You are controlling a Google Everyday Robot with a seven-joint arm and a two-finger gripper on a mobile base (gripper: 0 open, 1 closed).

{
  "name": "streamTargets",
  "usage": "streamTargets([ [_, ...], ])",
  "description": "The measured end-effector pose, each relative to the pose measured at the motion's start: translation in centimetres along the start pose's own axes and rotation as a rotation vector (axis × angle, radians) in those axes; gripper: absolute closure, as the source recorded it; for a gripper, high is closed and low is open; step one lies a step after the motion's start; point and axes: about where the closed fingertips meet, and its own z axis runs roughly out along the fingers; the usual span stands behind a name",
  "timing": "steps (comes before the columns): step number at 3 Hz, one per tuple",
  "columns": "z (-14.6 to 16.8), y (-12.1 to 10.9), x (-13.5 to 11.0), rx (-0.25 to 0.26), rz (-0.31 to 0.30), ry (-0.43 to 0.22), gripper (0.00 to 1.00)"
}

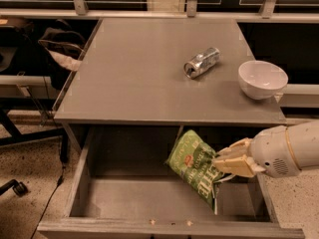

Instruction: Pick green jalapeno chip bag from top drawer and place on counter

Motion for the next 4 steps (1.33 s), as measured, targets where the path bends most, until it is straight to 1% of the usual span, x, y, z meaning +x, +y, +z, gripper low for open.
streamTargets([
  [1,-2.4,2.3,-2.4,0.000,-0.045,-0.021,1.00],
  [2,-4.0,4.2,-4.6,0.001,-0.093,-0.032,1.00],
  [3,-5.3,6.0,-8.6,0.013,-0.168,-0.056,1.00],
  [4,-5.0,6.7,-11.2,0.007,-0.217,-0.072,1.00],
])
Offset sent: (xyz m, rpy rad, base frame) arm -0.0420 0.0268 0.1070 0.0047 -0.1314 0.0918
